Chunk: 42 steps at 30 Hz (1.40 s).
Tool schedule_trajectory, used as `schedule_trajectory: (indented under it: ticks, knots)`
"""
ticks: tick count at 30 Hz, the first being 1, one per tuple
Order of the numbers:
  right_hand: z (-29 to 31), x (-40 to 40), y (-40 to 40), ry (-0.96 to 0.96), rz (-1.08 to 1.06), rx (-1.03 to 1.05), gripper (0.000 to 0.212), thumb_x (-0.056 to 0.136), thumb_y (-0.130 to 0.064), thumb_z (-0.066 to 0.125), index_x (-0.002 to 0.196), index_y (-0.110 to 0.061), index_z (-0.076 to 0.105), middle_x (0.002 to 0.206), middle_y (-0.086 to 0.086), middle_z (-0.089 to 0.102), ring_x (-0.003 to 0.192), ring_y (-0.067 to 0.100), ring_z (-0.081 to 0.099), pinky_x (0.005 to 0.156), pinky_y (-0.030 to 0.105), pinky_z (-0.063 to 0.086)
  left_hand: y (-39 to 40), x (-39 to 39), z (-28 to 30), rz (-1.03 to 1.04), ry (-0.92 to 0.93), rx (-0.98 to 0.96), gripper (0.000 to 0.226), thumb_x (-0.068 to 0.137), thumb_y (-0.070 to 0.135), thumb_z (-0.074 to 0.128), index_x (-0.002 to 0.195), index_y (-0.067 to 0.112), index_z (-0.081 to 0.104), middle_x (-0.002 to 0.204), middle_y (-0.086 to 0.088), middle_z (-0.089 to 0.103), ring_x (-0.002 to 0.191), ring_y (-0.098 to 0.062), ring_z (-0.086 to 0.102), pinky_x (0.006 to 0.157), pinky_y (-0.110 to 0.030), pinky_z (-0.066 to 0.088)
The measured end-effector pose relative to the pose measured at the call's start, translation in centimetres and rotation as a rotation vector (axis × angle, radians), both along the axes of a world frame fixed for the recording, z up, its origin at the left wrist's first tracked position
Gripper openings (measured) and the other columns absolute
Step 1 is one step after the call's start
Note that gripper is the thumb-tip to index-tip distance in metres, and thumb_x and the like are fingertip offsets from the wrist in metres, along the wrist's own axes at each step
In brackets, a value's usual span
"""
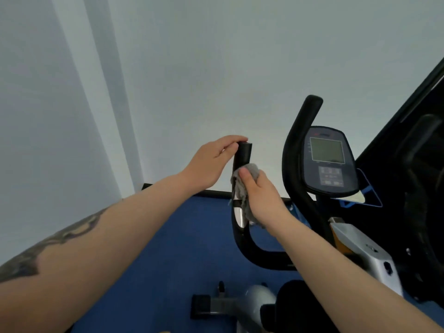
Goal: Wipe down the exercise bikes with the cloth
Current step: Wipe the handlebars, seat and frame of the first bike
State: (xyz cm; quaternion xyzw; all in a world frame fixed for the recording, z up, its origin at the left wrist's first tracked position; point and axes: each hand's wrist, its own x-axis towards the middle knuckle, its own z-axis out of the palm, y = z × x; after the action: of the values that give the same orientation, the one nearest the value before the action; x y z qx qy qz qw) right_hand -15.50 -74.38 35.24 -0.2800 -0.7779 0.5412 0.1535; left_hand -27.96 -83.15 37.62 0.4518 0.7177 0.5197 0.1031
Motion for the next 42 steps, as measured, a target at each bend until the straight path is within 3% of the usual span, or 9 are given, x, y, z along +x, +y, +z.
schedule_trajectory:
  ticks: [5,9,14,21,26,29,33,37,42]
  knots:
    - [-1.8,-0.1,-1.2,0.092,-0.018,0.004,0.006,0.098,-0.049,0.045,0.092,-0.05,0.044,0.078,-0.009,0.069,0.07,0.015,0.07,0.066,0.043,0.059,0.0,-1.3,-0.4,-0.065,0.011,-0.018,0.03,0.105,0.018,0.045,0.129,0.019,0.062,0.126,0.008,0.065,0.118,-0.005,0.056,0.105,-0.024,0.04]
    - [0.1,-2.7,0.0,0.204,-0.055,-0.107,0.029,0.103,-0.049,0.032,0.115,-0.026,0.046,0.086,0.013,0.069,0.061,0.023,0.067,0.054,0.034,0.055,0.6,-1.7,-0.2,-0.133,-0.02,0.011,0.024,0.104,0.015,0.046,0.123,0.013,0.06,0.115,0.005,0.065,0.109,-0.006,0.058,0.099,-0.025,0.044]
    - [-0.5,-3.0,-0.7,0.24,-0.122,-0.05,0.026,0.102,-0.05,0.03,0.114,-0.033,0.046,0.083,0.011,0.068,0.058,0.019,0.065,0.047,0.031,0.051,0.6,-3.2,0.4,-0.187,0.02,-0.033,0.024,0.101,0.018,0.053,0.122,0.014,0.064,0.127,0.005,0.06,0.116,0.001,0.049,0.091,0.0,0.029]
    - [1.7,-4.6,0.6,0.306,-0.147,-0.103,0.027,0.102,-0.047,0.038,0.11,-0.03,0.057,0.087,0.002,0.073,0.07,0.021,0.071,0.063,0.034,0.056,0.9,-4.0,0.5,-0.118,-0.217,0.01,0.046,0.09,0.023,0.07,0.133,0.029,0.053,0.136,0.012,0.052,0.126,-0.004,0.046,0.106,-0.03,0.042]
    - [0.8,-3.3,-0.3,0.239,-0.101,-0.199,0.038,0.102,-0.054,0.029,0.114,-0.03,0.055,0.091,0.018,0.07,0.064,0.025,0.067,0.058,0.036,0.054,0.9,-3.6,-0.2,-0.058,-0.278,0.028,0.047,0.089,0.03,0.071,0.132,0.028,0.053,0.133,0.011,0.054,0.119,-0.004,0.052,0.09,-0.014,0.042]
    - [1.5,-3.6,0.2,0.235,-0.053,-0.181,0.044,0.102,-0.054,0.025,0.117,-0.024,0.054,0.077,0.01,0.069,0.064,0.026,0.065,0.064,0.039,0.053,0.8,-2.5,-0.6,-0.039,-0.322,0.03,0.039,0.095,0.032,0.063,0.132,0.025,0.053,0.132,0.011,0.055,0.115,-0.002,0.055,0.082,-0.007,0.042]
    - [-0.6,-0.7,-0.5,0.063,0.007,-0.02,0.02,0.101,-0.046,0.039,0.114,-0.031,0.044,0.089,0.001,0.072,0.078,0.018,0.07,0.071,0.03,0.055,1.1,0.2,-1.3,0.011,-0.381,0.097,0.033,0.103,0.027,0.049,0.133,0.015,0.052,0.125,0.006,0.058,0.095,0.007,0.056,0.074,0.0,0.04]
    - [0.8,1.2,1.7,-0.24,0.205,0.059,0.032,0.095,-0.057,0.045,0.12,-0.038,0.039,0.106,-0.015,0.064,0.097,0.0,0.062,0.08,0.017,0.046,1.6,2.6,-1.9,0.035,-0.378,0.079,0.031,0.106,0.027,0.037,0.13,0.013,0.051,0.111,0.003,0.057,0.098,-0.006,0.053,0.089,-0.017,0.042]
    - [-0.1,2.9,0.9,-0.251,0.271,0.061,0.041,0.096,-0.055,0.043,0.129,-0.033,0.034,0.106,-0.016,0.063,0.091,-0.009,0.061,0.076,0.007,0.046,1.4,4.8,-3.6,0.084,-0.562,0.103,0.026,0.107,0.03,0.033,0.119,0.017,0.053,0.096,0.005,0.057,0.091,-0.01,0.054,0.085,-0.025,0.044]
